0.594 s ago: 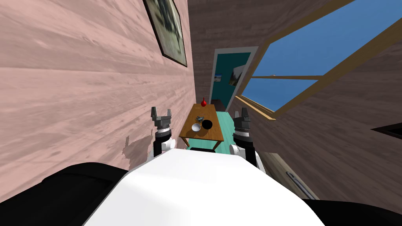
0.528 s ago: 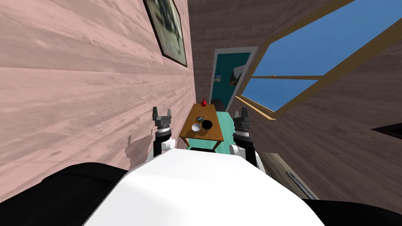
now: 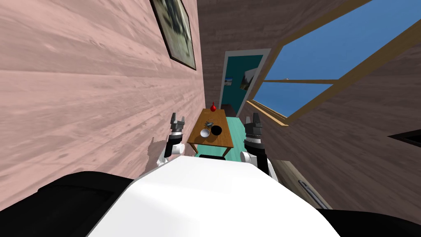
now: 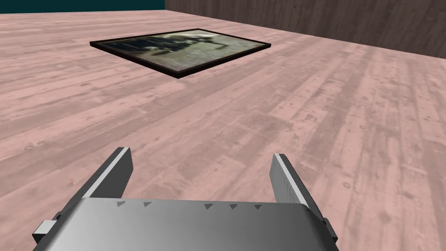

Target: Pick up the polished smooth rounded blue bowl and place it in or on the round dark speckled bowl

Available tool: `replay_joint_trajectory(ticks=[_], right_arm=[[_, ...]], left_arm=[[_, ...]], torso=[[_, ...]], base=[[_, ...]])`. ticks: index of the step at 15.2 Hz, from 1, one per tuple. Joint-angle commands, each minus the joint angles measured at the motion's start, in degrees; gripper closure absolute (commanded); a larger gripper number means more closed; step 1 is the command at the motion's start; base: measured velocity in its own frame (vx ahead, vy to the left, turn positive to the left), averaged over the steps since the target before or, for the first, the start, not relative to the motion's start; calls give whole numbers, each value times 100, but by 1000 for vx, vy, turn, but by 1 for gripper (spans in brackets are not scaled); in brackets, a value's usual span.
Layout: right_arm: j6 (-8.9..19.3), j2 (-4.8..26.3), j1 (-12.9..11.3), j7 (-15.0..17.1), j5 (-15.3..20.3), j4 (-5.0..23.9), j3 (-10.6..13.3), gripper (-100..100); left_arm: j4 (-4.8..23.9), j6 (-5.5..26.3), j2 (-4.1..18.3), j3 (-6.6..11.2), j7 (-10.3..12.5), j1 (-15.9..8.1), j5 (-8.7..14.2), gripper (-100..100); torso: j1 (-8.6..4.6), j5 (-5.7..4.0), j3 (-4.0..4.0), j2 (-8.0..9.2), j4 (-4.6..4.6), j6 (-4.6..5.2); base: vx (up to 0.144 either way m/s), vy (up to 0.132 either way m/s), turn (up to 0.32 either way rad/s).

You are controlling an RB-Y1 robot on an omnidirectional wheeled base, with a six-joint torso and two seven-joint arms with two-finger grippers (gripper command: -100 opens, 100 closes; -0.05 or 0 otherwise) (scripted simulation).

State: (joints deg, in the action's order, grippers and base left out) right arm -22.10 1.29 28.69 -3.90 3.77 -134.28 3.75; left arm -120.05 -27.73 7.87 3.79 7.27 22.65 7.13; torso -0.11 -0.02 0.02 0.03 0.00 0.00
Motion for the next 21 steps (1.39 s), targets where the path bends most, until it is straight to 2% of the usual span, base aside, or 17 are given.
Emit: replay_joint_trajectory(ticks=[1, 2, 3, 5, 6, 7, 8, 10, 11, 13, 14, 16, 17, 18, 19, 20, 21], right_arm=[[0, 0, 0, 0, 0, 0, 0, 0], [0, 0, 0, 0, 0, 0, 0, 0], [0, 0, 0, 0, 0, 0, 0, 0], [0, 0, 0, 0, 0, 0, 0, 0], [0, 0, 0, 0, 0, 0, 0, 0], [0, 0, 0, 0, 0, 0, 0, 0], [0, 0, 0, 0, 0, 0, 0, 0], [0, 0, 0, 0, 0, 0, 0, 0], [0, 0, 0, 0, 0, 0, 0, 0], [0, 0, 0, 0, 0, 0, 0, 0], [0, 0, 0, 0, 0, 0, 0, 0], [0, 0, 0, 0, 0, 0, 0, 0], [0, 0, 0, 0, 0, 0, 0, 0], [0, 0, 0, 0, 0, 0, 0, 0], [0, 0, 0, 0, 0, 0, 0, 0], [0, 0, 0, 0, 0, 0, 0, 0], [0, 0, 0, 0, 0, 0, 0, 0]], left_arm=[[233, 286, 98, -26, 10, -153, 36, -100], [233, 337, 98, -26, 10, -153, 36, -100], [442, 489, 171, -38, 22, -292, 68, -100], [442, 582, 171, -38, 22, -292, 68, -100], [665, 785, 241, -50, 35, -441, 103, -100], [665, 843, 241, -50, 35, -441, 103, -100], [870, 995, 310, -63, 48, -599, 139, -100], [901, 1120, 310, -63, 48, -599, 139, -100], [1149, 1310, 377, -77, 63, -765, 178, -100], [1149, 1410, 377, -77, 63, -765, 178, -100], [1408, 1611, 442, -92, 78, -939, 218, -100], [1408, 1714, 442, -92, 78, -939, 218, -100], [1656, 1934, 505, -107, 94, -1119, 261, -100], [1675, 2029, 505, -107, 94, -1119, 261, -100], [1835, 2188, 565, -124, 110, -1305, 305, -100], [1951, 2298, 565, -124, 110, -1305, 305, -100], [1951, 2353, 565, -124, 110, -1305, 305, -100]], torso=[[0, 0, 0, 0, 0, 0], [0, 0, 0, -1, 0, 1], [0, 0, 0, 0, 0, 0], [-2, 0, 0, 1, 0, 0], [-1, -1, 0, 0, 0, 0], [0, 0, -1, -2, 0, 1], [0, 0, -1, -2, 0, 0], [-4, -1, -1, -2, -1, 1], [-2, -1, -1, -2, 0, 0], [-1, 0, -1, -1, 0, 1], [0, 0, -1, -1, 0, 0], [-1, -1, -1, -2, 0, 0], [0, 0, -1, -1, 0, 0], [-1, 0, -1, -2, 0, 0], [-2, 0, -1, -2, 0, 0], [-5, -1, -1, -2, 0, 1], [-6, -1, -1, -1, 0, 0]], base=[[-12, -28, 21], [-12, -31, 10], [-15, -35, 17], [-13, -29, 8], [-7, -28, 15], [-8, -30, 13], [-11, -38, 19], [-11, -33, 10], [-10, -27, 15], [-11, -28, 11], [-11, -30, 16], [-9, -27, 10], [-8, -30, 14], [-10, -35, 15], [-15, -47, 17], [-18, -47, 19], [-11, -30, 8]])
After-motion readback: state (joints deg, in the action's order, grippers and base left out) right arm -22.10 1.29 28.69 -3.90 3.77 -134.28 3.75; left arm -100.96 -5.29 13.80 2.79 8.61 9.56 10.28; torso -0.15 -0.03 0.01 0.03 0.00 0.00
